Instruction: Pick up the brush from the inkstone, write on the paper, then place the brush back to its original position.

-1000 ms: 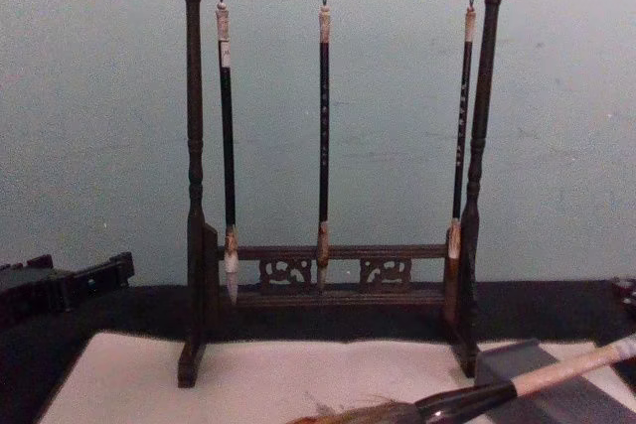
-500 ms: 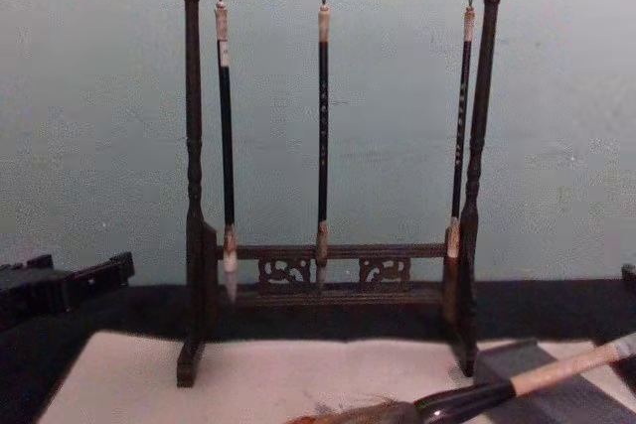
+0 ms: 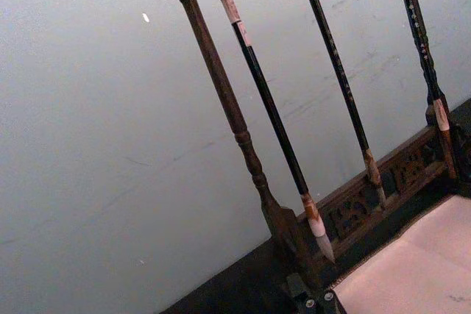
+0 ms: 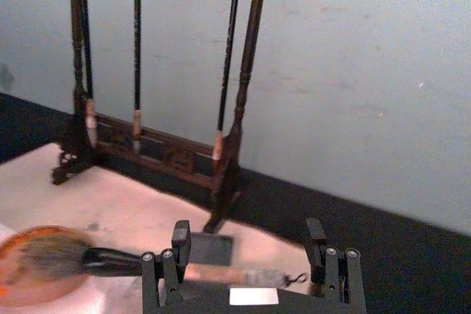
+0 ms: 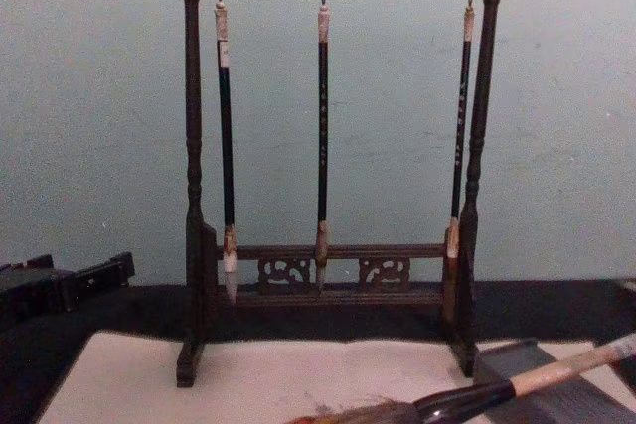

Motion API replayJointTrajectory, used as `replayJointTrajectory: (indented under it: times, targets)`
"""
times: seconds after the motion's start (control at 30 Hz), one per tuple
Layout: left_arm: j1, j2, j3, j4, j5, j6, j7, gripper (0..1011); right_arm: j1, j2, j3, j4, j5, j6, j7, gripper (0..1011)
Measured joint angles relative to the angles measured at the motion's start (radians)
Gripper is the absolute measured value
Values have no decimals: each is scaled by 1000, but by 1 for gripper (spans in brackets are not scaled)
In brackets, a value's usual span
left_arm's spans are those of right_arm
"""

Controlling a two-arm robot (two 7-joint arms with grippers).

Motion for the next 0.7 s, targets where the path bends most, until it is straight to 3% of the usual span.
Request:
replayJointTrajectory:
  times: [0.17,0.4,0.47,0.53,0.6,0.7]
  targets:
    - [0,0,0,0,0,0,0,1000,-33,-20,15,-9,50,2,31,1001]
    - [0,0,0,0,0,0,0,1002,-61,-65,43,4,168,12,107,1001]
    - [0,0,0,0,0,0,0,1002,-66,-92,60,19,239,33,145,1000]
    - [0,0,0,0,0,0,0,1002,-66,-99,65,24,261,42,156,1001]
    - [0,0,0,0,0,0,0,1002,-67,-126,85,44,341,81,192,1001]
    - [0,0,0,0,0,0,0,1002,-67,-141,97,55,386,106,207,1001]
